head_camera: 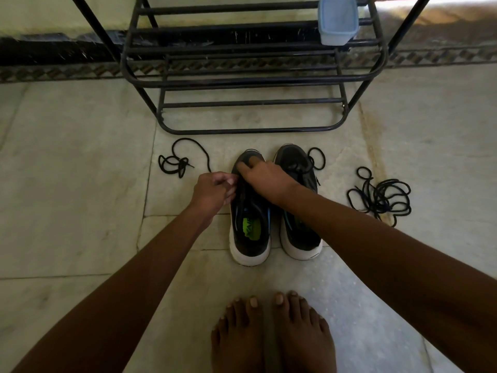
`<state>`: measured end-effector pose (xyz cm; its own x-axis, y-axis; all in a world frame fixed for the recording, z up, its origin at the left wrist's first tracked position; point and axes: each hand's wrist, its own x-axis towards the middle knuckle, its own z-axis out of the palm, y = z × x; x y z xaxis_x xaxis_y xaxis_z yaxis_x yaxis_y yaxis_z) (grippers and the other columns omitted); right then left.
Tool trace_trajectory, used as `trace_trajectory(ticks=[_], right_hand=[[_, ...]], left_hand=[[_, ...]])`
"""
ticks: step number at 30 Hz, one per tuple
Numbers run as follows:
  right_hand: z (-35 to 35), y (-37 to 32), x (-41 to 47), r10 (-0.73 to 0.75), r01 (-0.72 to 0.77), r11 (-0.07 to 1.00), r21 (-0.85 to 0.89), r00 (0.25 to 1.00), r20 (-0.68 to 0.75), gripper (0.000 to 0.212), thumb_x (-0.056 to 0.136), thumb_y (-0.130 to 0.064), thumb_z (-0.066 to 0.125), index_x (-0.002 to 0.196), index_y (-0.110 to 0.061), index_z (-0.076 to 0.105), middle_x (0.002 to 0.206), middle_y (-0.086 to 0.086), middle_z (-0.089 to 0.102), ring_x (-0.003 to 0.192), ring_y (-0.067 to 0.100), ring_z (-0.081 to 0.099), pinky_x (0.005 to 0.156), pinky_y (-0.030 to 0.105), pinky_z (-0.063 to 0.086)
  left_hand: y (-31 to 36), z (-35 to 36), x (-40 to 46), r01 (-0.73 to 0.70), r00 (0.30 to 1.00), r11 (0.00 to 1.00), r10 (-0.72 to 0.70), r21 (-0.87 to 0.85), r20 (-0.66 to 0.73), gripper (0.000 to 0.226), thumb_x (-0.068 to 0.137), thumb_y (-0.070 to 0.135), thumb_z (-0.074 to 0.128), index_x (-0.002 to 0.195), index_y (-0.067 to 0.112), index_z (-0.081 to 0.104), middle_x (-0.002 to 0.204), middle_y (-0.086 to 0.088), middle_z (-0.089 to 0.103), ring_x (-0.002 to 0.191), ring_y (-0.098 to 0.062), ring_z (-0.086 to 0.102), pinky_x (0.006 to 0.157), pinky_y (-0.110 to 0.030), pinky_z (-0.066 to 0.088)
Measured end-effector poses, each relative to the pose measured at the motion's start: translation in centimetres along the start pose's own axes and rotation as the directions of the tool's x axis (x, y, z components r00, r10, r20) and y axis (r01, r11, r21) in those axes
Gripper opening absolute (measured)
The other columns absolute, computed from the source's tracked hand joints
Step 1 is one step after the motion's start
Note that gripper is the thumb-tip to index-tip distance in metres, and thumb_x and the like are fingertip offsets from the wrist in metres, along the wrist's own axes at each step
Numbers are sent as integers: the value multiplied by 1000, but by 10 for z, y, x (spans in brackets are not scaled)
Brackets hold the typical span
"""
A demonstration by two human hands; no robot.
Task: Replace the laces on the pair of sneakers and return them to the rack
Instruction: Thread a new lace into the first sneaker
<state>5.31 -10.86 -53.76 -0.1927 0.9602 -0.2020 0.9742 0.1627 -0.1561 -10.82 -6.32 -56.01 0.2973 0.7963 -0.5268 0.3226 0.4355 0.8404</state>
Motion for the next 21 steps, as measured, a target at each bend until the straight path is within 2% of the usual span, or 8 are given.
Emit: trace_trajectory(ticks=[4, 7, 9, 11, 13, 16, 19, 21], right_hand=[[-1, 2, 1, -14, 14, 1000, 11, 1000, 0, 42, 102, -16, 52, 141, -11, 41, 123, 21, 52, 101, 44, 64, 81, 48, 55], [0, 3, 1, -1, 2, 999, 47, 1000, -16, 39, 101, -18, 52, 139, -12, 43, 120, 19, 53, 99, 43, 64, 79, 45, 55], [0, 3, 1, 21, -18, 997, 72, 999, -35, 35, 101, -20, 52, 135, -13, 47, 116, 17, 55, 97, 42, 64, 73, 41, 50], [2, 5, 1, 46, -40, 993, 108, 997, -62, 31, 100, -21, 54, 130, -16, 52, 111, 15, 57, 95, 40, 64, 68, 36, 44], [2, 6, 1, 71, -59, 988, 143, 994, -83, 28, 98, -20, 55, 126, -17, 57, 107, 14, 58, 93, 39, 64, 66, 33, 41], [-1, 4, 0, 111, -90, 971, 220, 990, -87, 23, 97, -18, 57, 119, -14, 62, 106, 14, 61, 94, 37, 64, 66, 34, 46], [-5, -3, -4, 187, -161, 946, 283, 980, -69, 19, 95, -18, 60, 112, -11, 65, 107, 13, 62, 100, 33, 62, 76, 43, 56], [-5, -8, -6, 245, -229, 945, 236, 968, -44, 20, 94, -25, 63, 109, -13, 67, 107, 9, 61, 108, 30, 57, 87, 48, 53]], left_hand=[[3, 2, 0, -46, 998, 997, 48, 56, -29, 12, 98, 9, 66, 91, 14, 74, 74, -5, 68, 66, -12, 65, 71, -29, 60], [0, 7, 4, -104, 984, 980, 125, 168, -124, 13, 91, 13, 76, 81, 21, 74, 79, -7, 73, 72, -19, 71, 66, -31, 59], [-1, 9, 5, -113, 972, 967, 155, 229, -176, 16, 88, 18, 79, 75, 26, 75, 76, -5, 74, 71, -24, 74, 68, -39, 64], [-1, 11, 5, -112, 960, 953, 177, 283, -216, 15, 84, 25, 80, 70, 31, 75, 71, 3, 74, 70, -21, 75, 72, -45, 65], [0, 13, 5, -121, 943, 901, 236, 417, -235, 22, 84, 26, 79, 65, 34, 71, 73, 13, 71, 77, -13, 72, 78, -39, 62], [7, 18, -1, -147, 927, 803, 315, 578, -201, 24, 91, 20, 72, 74, 35, 69, 80, 23, 65, 89, -9, 68, 84, -30, 54], [7, 20, 2, -160, 935, 757, 322, 633, -148, 12, 98, 23, 63, 96, 22, 75, 97, 10, 72, 93, -15, 68, 86, -32, 53], [2, 18, 5, -159, 943, 783, 300, 602, -141, 16, 99, 26, 58, 99, 19, 72, 101, 4, 74, 91, -17, 70, 85, -38, 57]])
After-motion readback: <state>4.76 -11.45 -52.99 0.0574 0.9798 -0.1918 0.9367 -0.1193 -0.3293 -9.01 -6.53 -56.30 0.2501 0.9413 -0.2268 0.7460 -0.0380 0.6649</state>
